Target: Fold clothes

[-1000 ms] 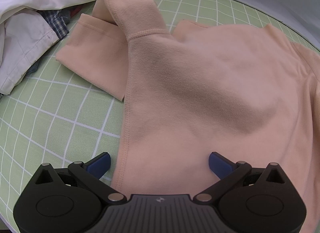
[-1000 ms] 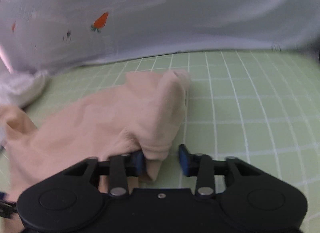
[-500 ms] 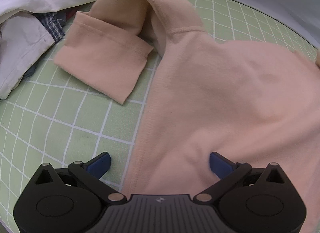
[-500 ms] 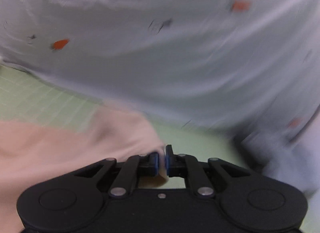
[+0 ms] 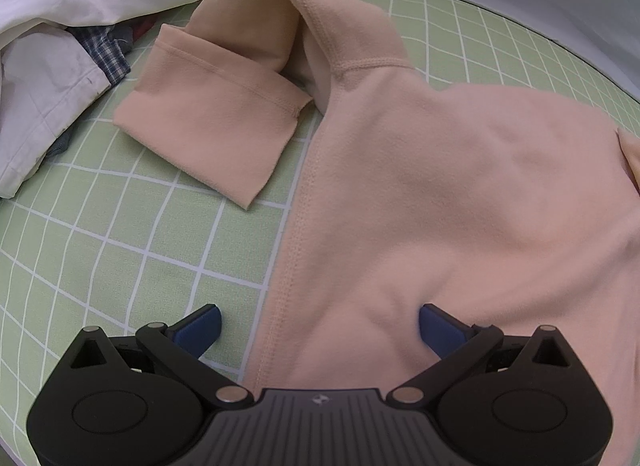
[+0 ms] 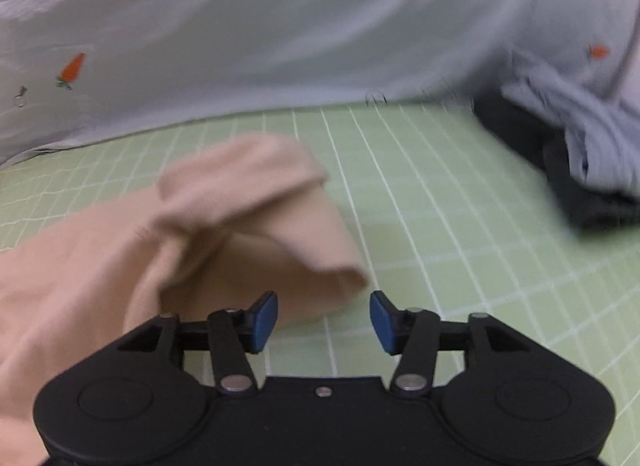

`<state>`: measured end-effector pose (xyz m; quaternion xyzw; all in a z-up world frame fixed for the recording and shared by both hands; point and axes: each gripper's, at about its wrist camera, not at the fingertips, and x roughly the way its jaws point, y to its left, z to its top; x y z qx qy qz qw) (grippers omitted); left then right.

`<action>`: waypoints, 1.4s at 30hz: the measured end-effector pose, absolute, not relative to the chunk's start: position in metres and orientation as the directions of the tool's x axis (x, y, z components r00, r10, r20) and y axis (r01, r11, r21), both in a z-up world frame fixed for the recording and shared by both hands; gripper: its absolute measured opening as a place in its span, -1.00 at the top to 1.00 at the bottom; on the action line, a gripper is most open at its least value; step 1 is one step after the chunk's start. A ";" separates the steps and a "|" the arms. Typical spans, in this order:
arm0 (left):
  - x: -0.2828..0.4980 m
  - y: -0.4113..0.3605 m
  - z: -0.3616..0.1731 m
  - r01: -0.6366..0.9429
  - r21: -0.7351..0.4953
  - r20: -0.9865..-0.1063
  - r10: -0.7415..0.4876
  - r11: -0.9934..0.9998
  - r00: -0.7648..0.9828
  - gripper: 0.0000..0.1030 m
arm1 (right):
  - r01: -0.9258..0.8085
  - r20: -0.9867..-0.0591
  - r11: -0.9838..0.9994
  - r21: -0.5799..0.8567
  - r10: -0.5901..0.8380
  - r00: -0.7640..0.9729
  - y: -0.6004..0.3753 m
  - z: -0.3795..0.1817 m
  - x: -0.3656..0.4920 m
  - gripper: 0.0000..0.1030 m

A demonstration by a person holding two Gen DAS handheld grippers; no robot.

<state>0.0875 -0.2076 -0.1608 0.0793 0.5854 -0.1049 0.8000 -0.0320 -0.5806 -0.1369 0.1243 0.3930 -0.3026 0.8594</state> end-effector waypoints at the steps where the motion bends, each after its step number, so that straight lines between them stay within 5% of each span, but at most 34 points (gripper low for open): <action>1: 0.087 -0.208 -0.161 0.261 0.004 -0.953 -0.075 0.965 0.292 -1.00 | 0.624 -0.754 0.781 -0.011 -0.416 0.507 -0.582 -0.140 -0.031 -0.03; 7: 0.086 -0.208 -0.160 0.259 0.004 -0.953 -0.075 0.966 0.294 -1.00 | 0.626 -0.752 0.779 0.040 -0.389 0.532 -0.593 -0.150 -0.015 0.15; 9: 0.086 -0.208 -0.160 0.258 0.004 -0.952 -0.075 0.966 0.296 -1.00 | 0.620 -0.743 0.784 0.031 -0.397 0.540 -0.598 -0.150 -0.011 0.75; 11: 0.086 -0.208 -0.160 0.256 0.004 -0.951 -0.075 0.967 0.299 -1.00 | 0.624 -0.736 0.781 0.007 -0.419 0.531 -0.605 -0.147 -0.010 0.88; 16: 0.084 -0.209 -0.160 0.256 0.004 -0.950 -0.076 0.967 0.303 -1.00 | 0.630 -0.607 0.744 -0.223 -0.611 0.508 -0.602 -0.116 -0.020 0.91; 21: 0.084 -0.210 -0.160 0.253 0.004 -0.950 -0.075 0.967 0.303 -1.00 | 0.617 -0.275 0.542 -0.571 -0.834 0.479 -0.578 -0.083 -0.034 0.90; 25: 0.085 -0.207 -0.161 0.259 0.004 -0.950 -0.077 0.966 0.303 -1.00 | 0.575 -0.276 0.525 -0.627 -0.840 0.467 -0.567 -0.093 -0.043 0.88; 28: 0.086 -0.207 -0.161 0.260 0.005 -0.949 -0.077 0.966 0.305 -1.00 | 0.561 -0.486 0.635 -0.532 -0.771 0.412 -0.575 -0.123 -0.047 0.66; 30: 0.086 -0.207 -0.161 0.259 0.005 -0.949 -0.077 0.966 0.306 -1.00 | 0.564 -0.569 0.672 -0.479 -0.728 0.383 -0.575 -0.138 -0.053 0.32; 33: 0.086 -0.207 -0.161 0.258 0.005 -0.950 -0.076 0.966 0.304 -1.00 | 0.626 -0.640 0.693 -0.357 -0.670 0.376 -0.578 -0.142 -0.065 0.27; 42: 0.085 -0.208 -0.159 0.255 0.005 -0.953 -0.073 0.967 0.295 -1.00 | 0.752 -0.536 0.639 -0.165 -0.698 0.475 -0.621 -0.082 -0.057 0.36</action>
